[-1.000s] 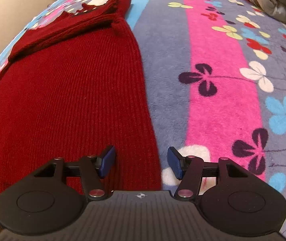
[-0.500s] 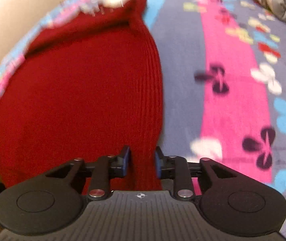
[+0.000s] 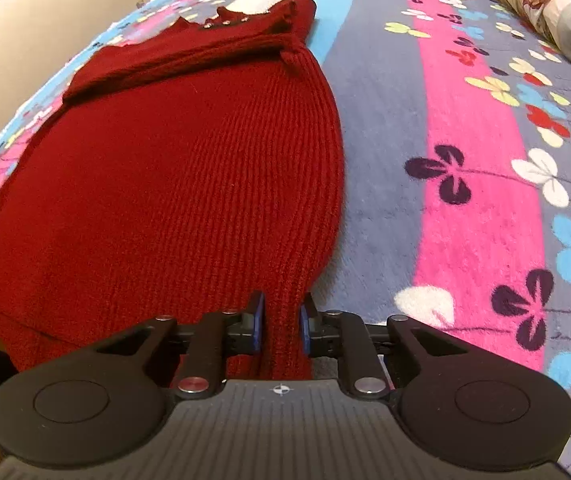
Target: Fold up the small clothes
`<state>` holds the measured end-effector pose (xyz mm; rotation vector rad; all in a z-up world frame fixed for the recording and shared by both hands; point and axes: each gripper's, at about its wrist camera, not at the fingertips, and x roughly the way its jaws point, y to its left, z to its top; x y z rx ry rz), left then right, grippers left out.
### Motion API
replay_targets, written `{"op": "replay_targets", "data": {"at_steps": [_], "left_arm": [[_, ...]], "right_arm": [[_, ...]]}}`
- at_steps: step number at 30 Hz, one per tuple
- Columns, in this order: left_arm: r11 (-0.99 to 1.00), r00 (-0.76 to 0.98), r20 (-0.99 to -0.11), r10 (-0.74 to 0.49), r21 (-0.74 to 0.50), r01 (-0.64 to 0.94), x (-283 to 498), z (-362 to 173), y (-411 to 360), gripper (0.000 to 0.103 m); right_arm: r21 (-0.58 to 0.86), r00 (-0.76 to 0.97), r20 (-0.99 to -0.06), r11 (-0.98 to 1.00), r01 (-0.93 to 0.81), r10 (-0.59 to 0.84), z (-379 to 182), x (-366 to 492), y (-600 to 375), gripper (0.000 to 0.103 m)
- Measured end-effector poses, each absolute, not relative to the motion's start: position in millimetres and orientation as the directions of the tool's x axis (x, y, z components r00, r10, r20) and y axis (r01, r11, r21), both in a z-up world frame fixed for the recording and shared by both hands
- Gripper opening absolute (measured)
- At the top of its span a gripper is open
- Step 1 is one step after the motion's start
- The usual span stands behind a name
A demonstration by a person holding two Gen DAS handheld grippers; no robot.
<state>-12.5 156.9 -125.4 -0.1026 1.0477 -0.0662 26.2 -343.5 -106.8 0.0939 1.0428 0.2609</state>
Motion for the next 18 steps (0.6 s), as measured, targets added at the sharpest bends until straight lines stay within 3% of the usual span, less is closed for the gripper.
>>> {"op": "replay_targets", "data": {"at_steps": [2, 5, 7, 11, 15, 18], "left_arm": [[0.995, 0.488, -0.868, -0.089, -0.104, -0.002, -12, -127, 157, 0.014], [0.997, 0.472, -0.879, -0.068, -0.083, -0.010, -12, -131, 156, 0.017], [0.997, 0.470, -0.880, -0.064, -0.076, -0.006, -12, -132, 156, 0.017], [0.998, 0.488, -0.871, -0.054, -0.055, 0.013, -13, -131, 154, 0.013], [0.999, 0.525, -0.850, -0.044, -0.027, 0.040, -18, -122, 149, 0.011], [0.993, 0.587, -0.808, -0.049, 0.024, 0.116, -27, -101, 137, 0.011]], "right_arm": [[0.181, 0.469, -0.850, 0.969, -0.165, 0.239, -111, 28, -342, 0.020], [0.145, 0.449, -0.868, 0.974, -0.176, 0.210, -118, 28, -338, 0.032], [0.129, 0.454, -0.868, 0.973, -0.189, 0.203, -120, 26, -335, 0.033], [0.146, 0.465, -0.858, 0.971, -0.189, 0.219, -117, 26, -338, 0.021], [0.174, 0.492, -0.834, 0.965, -0.194, 0.249, -103, 23, -339, 0.018], [0.250, 0.554, -0.768, 0.947, -0.203, 0.322, -70, 19, -350, 0.017]]}}
